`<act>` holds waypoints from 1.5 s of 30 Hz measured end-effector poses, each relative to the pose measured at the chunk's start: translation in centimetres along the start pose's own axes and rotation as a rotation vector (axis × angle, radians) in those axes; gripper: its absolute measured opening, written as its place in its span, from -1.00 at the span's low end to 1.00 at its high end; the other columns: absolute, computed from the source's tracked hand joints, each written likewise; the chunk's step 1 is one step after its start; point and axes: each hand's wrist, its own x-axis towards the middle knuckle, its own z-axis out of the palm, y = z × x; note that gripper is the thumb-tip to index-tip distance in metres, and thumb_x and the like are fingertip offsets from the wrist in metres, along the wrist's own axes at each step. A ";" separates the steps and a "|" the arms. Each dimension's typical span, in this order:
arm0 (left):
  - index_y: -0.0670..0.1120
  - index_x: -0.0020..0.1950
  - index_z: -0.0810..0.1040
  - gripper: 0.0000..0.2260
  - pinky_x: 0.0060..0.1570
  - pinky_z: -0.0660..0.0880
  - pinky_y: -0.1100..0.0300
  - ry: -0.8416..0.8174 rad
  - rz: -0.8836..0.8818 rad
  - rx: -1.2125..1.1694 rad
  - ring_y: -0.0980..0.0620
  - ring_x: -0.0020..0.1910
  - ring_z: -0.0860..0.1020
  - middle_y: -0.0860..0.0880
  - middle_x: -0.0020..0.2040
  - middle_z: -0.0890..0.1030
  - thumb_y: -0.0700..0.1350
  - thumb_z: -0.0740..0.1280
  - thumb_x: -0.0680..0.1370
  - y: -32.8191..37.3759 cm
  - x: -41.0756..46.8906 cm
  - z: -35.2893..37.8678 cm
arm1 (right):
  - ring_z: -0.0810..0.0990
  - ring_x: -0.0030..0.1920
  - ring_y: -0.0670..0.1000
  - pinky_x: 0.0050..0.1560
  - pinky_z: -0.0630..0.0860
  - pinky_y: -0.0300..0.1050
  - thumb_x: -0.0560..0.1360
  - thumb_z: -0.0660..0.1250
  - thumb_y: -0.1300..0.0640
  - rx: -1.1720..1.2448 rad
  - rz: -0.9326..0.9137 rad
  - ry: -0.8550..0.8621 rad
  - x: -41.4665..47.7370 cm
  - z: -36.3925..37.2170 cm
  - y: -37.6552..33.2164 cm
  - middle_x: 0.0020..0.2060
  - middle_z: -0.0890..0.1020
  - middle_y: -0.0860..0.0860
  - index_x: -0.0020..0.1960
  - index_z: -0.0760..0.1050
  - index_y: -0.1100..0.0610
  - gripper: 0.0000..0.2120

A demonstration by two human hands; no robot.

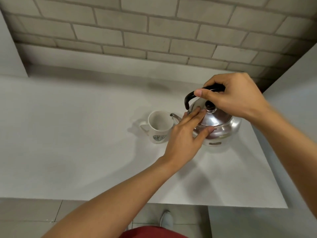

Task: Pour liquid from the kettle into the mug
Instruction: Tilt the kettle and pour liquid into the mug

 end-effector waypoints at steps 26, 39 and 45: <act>-0.08 0.48 0.50 -0.56 0.32 0.51 0.02 0.109 -0.019 -0.267 0.10 0.48 0.46 -0.03 0.50 0.50 -0.03 0.43 0.62 0.4 -0.5 1.4 | 0.67 -0.07 0.15 -0.02 0.61 0.16 0.41 0.23 -0.46 -0.279 -0.118 -0.168 1.7 -2.0 -5.0 -0.09 0.77 -0.02 0.03 0.74 -0.04 -0.42; -0.04 0.46 0.52 -0.57 0.27 0.55 0.00 0.134 -0.053 -0.321 0.14 0.44 0.48 0.01 0.47 0.53 0.00 0.45 0.61 0.9 -0.1 1.7 | 0.67 -0.06 0.13 -0.05 0.62 0.15 0.43 0.28 -0.42 -0.318 -0.134 -0.199 1.9 -2.6 -5.9 -0.12 0.76 -0.03 0.03 0.74 -0.04 -0.48; 0.00 0.47 0.49 -0.56 0.20 0.59 0.05 0.143 -0.066 -0.347 0.31 0.39 0.47 0.10 0.47 0.52 0.01 0.44 0.61 1.1 0.1 1.9 | 0.67 -0.06 0.12 -0.07 0.62 0.14 0.43 0.27 -0.42 -0.319 -0.162 -0.192 2.2 -2.9 -5.9 -0.09 0.77 -0.04 0.04 0.74 -0.06 -0.48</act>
